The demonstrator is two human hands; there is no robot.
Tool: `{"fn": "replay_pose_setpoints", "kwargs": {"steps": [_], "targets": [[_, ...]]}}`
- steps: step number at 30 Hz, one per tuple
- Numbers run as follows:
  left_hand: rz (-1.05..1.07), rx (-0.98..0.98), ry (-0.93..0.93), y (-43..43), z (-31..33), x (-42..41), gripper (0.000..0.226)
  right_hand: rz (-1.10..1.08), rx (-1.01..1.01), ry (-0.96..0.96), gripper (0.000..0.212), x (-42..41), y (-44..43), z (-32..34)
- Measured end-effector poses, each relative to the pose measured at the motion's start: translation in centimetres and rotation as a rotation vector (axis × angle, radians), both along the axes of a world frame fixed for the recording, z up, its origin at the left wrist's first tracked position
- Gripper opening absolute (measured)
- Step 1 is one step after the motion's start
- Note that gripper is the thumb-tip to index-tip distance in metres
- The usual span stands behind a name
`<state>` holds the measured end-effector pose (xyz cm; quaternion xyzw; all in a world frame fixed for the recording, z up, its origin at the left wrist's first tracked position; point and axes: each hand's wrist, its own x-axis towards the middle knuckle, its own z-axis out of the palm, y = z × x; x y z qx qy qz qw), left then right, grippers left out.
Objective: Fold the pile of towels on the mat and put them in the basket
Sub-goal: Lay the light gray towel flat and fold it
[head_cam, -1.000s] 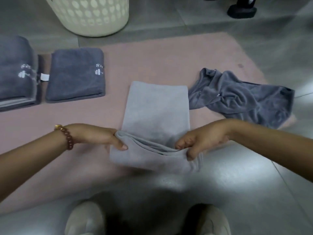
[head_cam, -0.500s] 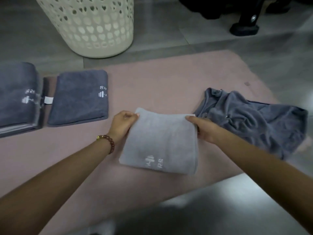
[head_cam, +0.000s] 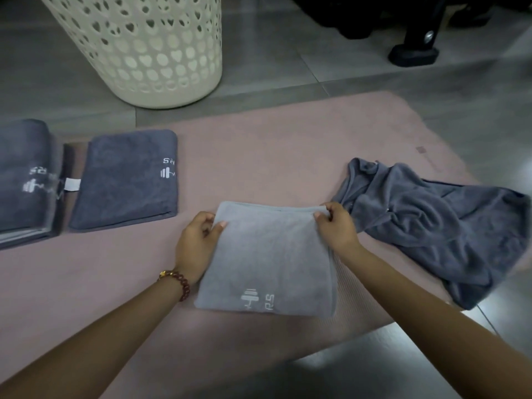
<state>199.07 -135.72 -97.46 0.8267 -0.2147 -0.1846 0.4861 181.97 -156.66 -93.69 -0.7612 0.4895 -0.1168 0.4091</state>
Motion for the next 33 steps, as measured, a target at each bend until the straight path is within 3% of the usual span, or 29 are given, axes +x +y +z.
{"fn": "replay_pose_setpoints", "kwargs": {"steps": [3,8,12,15,19,22,25,29,31,33], "targets": [[0.006,0.026,-0.045,-0.6,0.4,0.0,0.032,-0.069,0.044,-0.081,0.007,-0.1,0.2,0.0],[0.055,0.008,-0.11,-1.4,0.9,0.2,0.018,-0.123,-0.019,-0.202,0.017,0.0,0.2,0.8],[-0.015,0.226,-0.186,-1.8,1.2,0.6,0.021,-0.093,0.024,-0.041,0.009,0.6,-0.6,0.4],[-0.058,0.24,-0.414,-1.3,1.9,-0.1,0.039,-0.054,-0.086,0.073,0.033,0.5,0.0,0.7],[-0.426,0.291,-0.656,1.6,1.9,-3.3,0.058,0.348,-0.679,0.165,0.052,-0.8,1.8,1.6],[-0.592,0.411,-0.689,5.1,-0.1,-5.4,0.062,0.704,-0.73,0.305,0.064,-2.7,2.4,0.4],[-0.615,0.447,-0.66,6.1,-1.0,-5.7,0.061,0.752,-0.564,0.474,0.073,-4.3,1.8,-1.4],[-0.622,0.356,-0.569,5.9,-0.5,-5.1,0.067,0.725,-0.546,0.519,0.084,-4.0,1.8,-1.3],[-0.475,0.265,-0.473,5.7,0.3,-4.3,0.07,0.713,-0.593,0.481,0.087,-3.6,2.2,-0.5],[-0.222,0.135,-0.263,5.0,1.2,-2.9,0.057,0.667,-0.659,0.345,0.074,-3.5,2.9,0.5]]}}
